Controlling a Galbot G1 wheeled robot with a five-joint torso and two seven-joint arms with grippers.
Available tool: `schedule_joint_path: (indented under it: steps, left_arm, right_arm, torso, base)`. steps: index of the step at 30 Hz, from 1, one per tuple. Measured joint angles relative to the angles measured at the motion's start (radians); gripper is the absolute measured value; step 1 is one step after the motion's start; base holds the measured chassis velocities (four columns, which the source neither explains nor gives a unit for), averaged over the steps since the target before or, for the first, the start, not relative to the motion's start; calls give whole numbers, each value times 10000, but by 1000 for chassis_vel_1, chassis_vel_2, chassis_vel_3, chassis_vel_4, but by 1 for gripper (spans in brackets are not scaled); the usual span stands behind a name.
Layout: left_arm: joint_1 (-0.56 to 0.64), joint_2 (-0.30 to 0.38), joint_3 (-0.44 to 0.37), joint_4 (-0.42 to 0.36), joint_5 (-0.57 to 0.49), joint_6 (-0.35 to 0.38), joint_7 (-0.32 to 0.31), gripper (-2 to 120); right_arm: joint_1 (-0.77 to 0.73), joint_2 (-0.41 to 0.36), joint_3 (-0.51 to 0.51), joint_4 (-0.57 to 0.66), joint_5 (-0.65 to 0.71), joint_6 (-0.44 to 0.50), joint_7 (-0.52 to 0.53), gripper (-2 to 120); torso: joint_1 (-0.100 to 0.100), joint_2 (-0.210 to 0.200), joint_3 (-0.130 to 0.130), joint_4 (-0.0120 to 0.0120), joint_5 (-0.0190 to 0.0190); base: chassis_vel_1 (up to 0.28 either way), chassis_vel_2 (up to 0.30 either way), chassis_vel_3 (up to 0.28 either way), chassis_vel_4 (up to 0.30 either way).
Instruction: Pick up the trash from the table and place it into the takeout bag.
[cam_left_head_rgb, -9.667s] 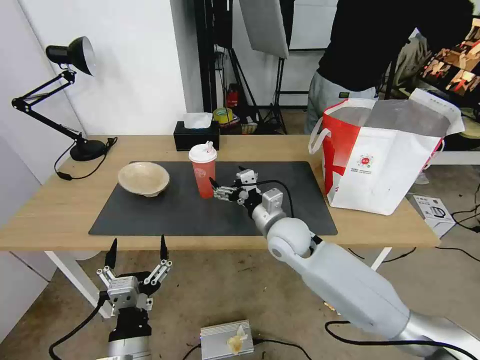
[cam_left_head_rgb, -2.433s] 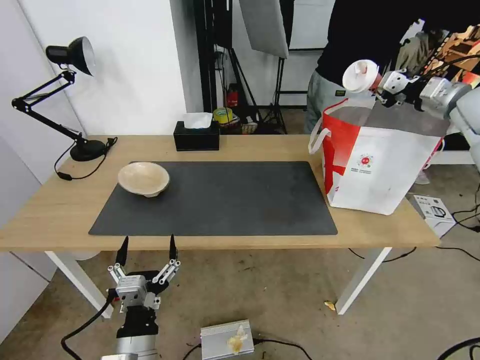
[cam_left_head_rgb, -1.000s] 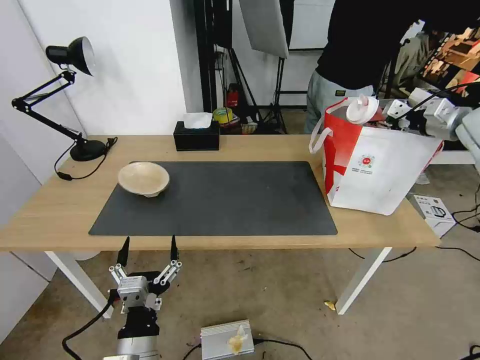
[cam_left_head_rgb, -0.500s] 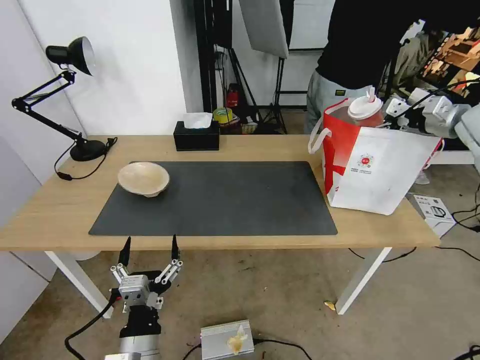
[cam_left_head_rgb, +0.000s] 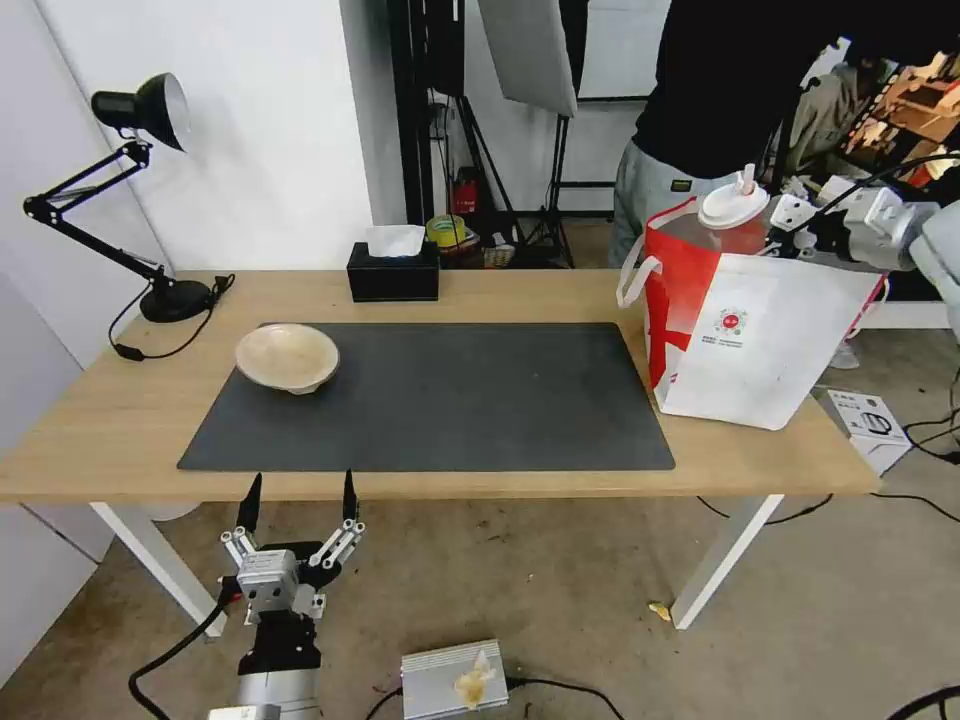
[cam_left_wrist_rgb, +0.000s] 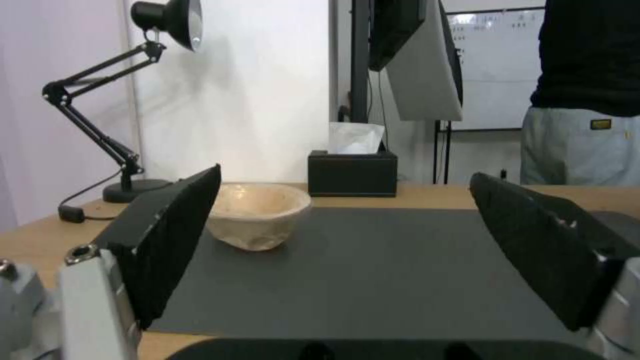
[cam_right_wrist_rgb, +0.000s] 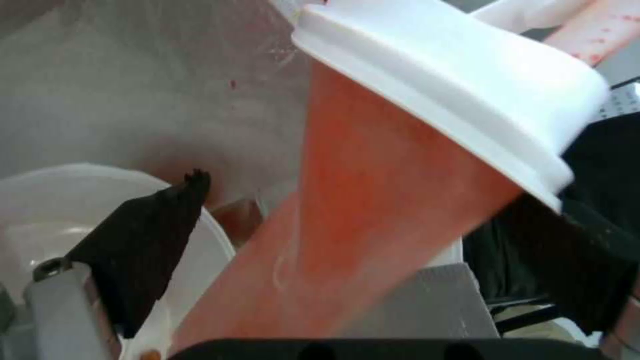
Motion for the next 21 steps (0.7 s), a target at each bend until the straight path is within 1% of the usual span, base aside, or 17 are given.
schedule_joint_path:
  steps: [9, 21]
  left_arm:
    - [0, -19, -25, 4, 10, 4, -4, 100]
    - [0, -17, -43, -37, 10, 4, -10, 100]
  right_arm:
    - [518, 203, -284, -377, -260, 324, -401, 100]
    - [580, 254, -322, -438, -296, 397, -441, 100]
  torso:
    - [0, 0, 0, 0, 0]
    - [0, 0, 0, 1, -1]
  base:
    - [0, 0, 0, 0]
    - [0, 0, 0, 0]
